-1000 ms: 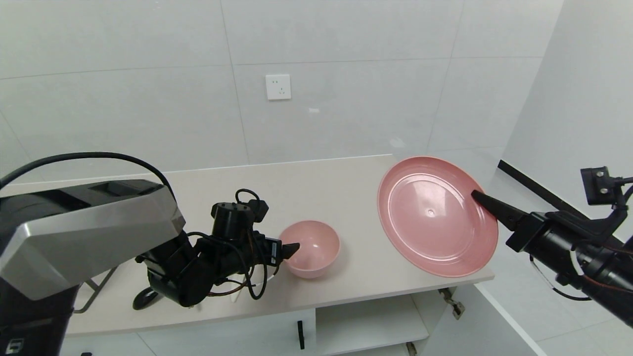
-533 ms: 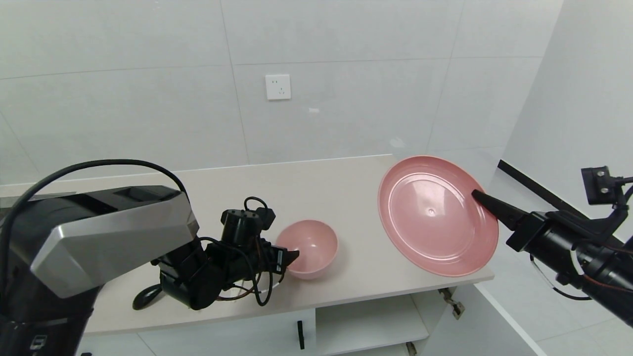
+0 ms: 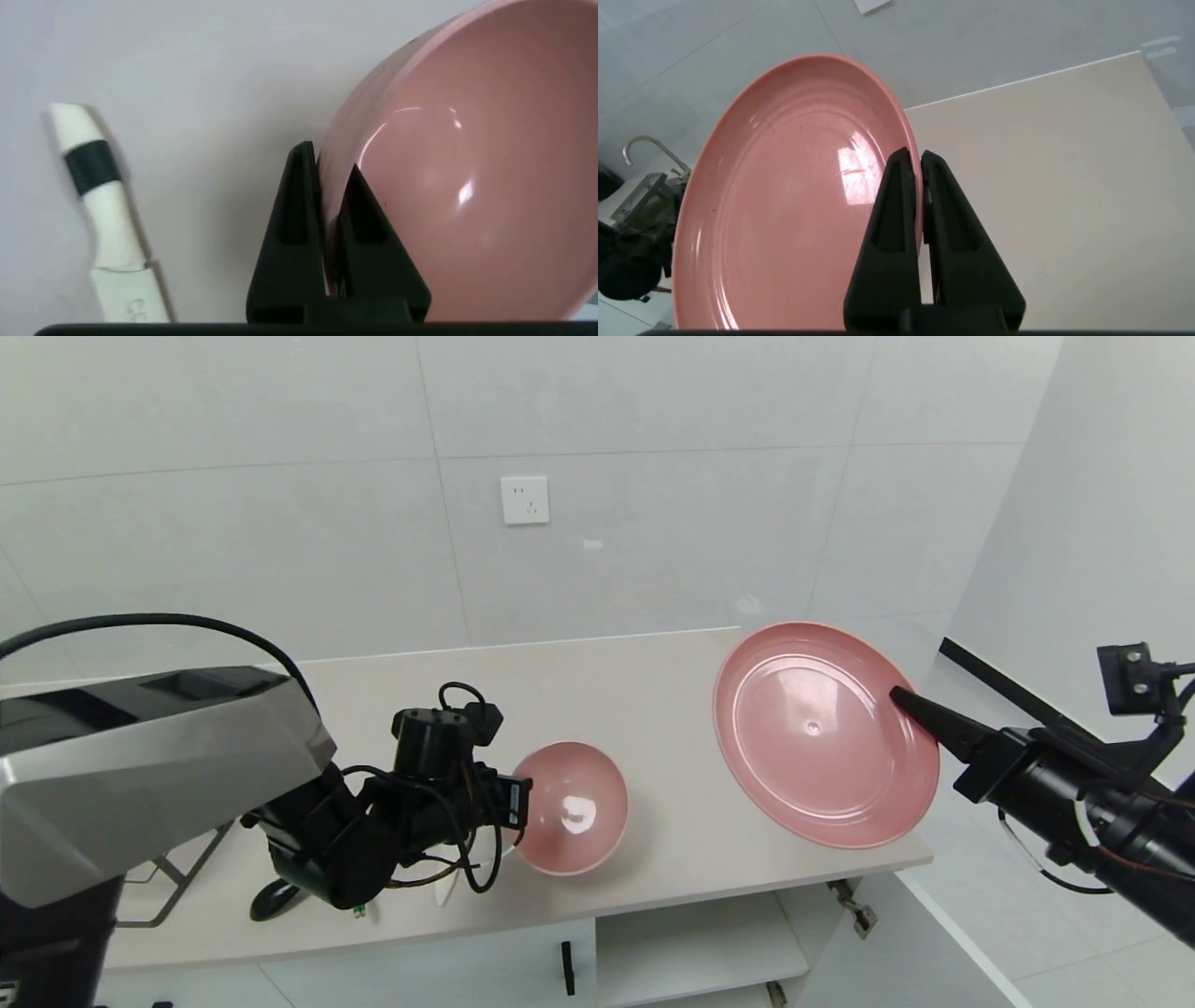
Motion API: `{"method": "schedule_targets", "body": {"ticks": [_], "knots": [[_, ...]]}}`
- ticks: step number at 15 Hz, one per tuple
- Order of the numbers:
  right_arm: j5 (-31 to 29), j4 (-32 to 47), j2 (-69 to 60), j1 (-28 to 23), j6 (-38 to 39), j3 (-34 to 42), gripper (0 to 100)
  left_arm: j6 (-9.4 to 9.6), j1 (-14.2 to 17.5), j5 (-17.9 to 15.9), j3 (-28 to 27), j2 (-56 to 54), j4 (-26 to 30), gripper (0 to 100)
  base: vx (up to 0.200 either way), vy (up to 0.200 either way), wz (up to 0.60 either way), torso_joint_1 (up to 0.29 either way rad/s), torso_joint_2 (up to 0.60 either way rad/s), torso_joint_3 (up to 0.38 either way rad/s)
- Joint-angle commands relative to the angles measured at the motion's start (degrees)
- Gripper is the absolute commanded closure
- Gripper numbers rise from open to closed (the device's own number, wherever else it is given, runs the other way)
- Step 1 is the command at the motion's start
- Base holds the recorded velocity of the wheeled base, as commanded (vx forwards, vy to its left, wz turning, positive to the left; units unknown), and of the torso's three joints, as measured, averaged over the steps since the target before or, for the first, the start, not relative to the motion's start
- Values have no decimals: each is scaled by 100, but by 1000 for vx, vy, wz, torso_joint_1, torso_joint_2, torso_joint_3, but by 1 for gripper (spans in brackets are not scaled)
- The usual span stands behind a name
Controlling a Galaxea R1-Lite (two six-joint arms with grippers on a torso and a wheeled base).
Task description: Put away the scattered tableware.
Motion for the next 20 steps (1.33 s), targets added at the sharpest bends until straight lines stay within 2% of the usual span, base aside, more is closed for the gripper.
{"method": "schedule_targets", "body": {"ticks": [1, 2, 3, 7, 9, 10, 12, 16, 17, 19, 20], "knots": [[4, -6, 73, 3, -1, -16, 100, 3, 38, -9, 301, -622, -7, 100, 0, 0, 0, 0, 0, 0], [4, -6, 99, 3, -115, -51, 100, 11, 108, -35, 820, -1184, -42, 100, 0, 0, 0, 0, 0, 0], [4, -6, 125, 3, -159, -60, 100, 11, 152, -44, 1013, -1474, -42, 100, 0, 0, 0, 0, 0, 0], [4, -6, 117, 3, -186, -139, 100, -32, 328, -167, 1444, -2511, 63, 100, 0, 0, 0, 0, 0, 0], [4, -6, 108, 20, -186, -157, 100, -490, 328, -527, 1628, -2942, 98, 100, 0, 0, 0, 0, 0, 0], [4, -6, 90, 29, -194, -157, 100, -639, 328, -747, 1804, -3188, 98, 100, 0, 0, 0, 0, 0, 0], [4, -6, 37, 20, -203, -157, 100, -665, 460, -1010, 2147, -3540, 90, 100, 0, 0, 0, 0, 0, 0], [4, -6, -33, 11, -203, -289, 100, -665, 1058, -1371, 2771, -4058, -148, 100, 0, 0, 0, 0, 0, 0], [4, -6, -24, 11, -203, -280, 100, -727, 1128, -1476, 2850, -4172, -157, 100, 0, 0, 0, 0, 0, 0], [4, -6, -24, 11, -203, -271, 100, -1131, 1005, -1432, 2964, -4761, 81, 100, 0, 0, 0, 0, 0, 0], [4, -6, -15, 11, -203, -253, 100, -1210, 952, -1459, 2964, -4919, 265, 100, 0, 0, 0, 0, 0, 0]]}}
